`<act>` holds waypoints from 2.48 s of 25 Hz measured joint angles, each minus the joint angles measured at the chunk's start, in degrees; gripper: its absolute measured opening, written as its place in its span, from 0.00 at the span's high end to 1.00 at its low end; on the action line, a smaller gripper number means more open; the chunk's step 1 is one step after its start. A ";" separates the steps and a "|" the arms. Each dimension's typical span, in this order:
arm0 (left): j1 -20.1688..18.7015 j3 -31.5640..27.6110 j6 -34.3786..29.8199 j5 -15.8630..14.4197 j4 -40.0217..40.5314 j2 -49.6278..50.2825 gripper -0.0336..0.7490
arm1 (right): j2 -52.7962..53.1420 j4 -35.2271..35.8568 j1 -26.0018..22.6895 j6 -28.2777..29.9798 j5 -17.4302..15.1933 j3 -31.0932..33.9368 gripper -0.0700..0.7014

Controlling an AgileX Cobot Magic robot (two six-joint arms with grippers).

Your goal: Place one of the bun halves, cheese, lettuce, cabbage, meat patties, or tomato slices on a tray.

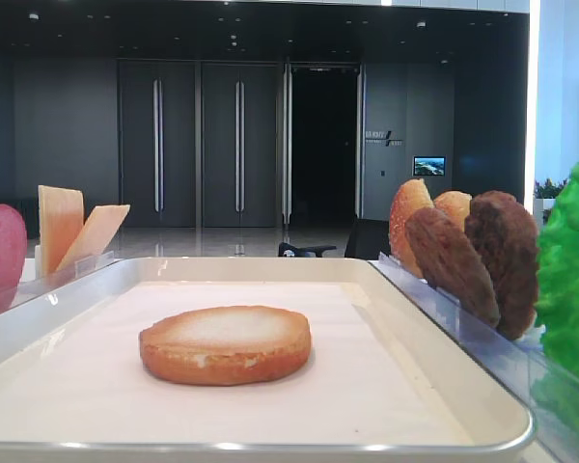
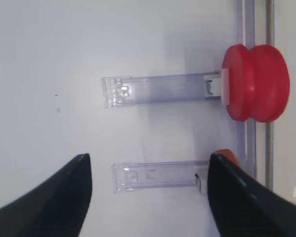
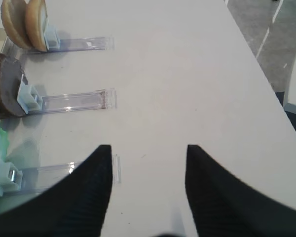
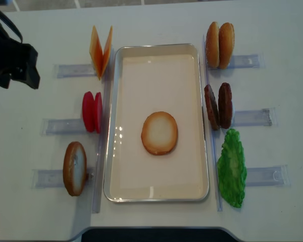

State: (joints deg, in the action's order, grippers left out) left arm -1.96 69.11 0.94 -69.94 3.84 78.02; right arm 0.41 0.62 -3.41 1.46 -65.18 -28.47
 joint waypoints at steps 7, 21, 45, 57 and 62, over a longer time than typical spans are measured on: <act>0.00 -12.86 2.70 0.38 2.16 -13.98 0.25 | 0.00 -0.05 0.00 0.00 0.00 0.00 0.44; 0.00 -39.33 5.11 6.92 2.16 -52.87 0.27 | 0.00 -0.05 0.00 0.00 0.00 0.00 0.44; 0.00 -41.82 5.14 6.31 2.16 -78.88 0.37 | 0.00 0.18 0.00 0.00 0.00 0.00 0.44; 0.00 -41.82 5.14 6.31 2.16 -78.88 0.38 | 0.00 0.18 0.00 0.00 0.00 0.00 0.44; 0.00 -41.82 5.14 6.31 2.16 -78.88 0.42 | 0.00 0.18 0.00 0.00 0.00 0.00 0.44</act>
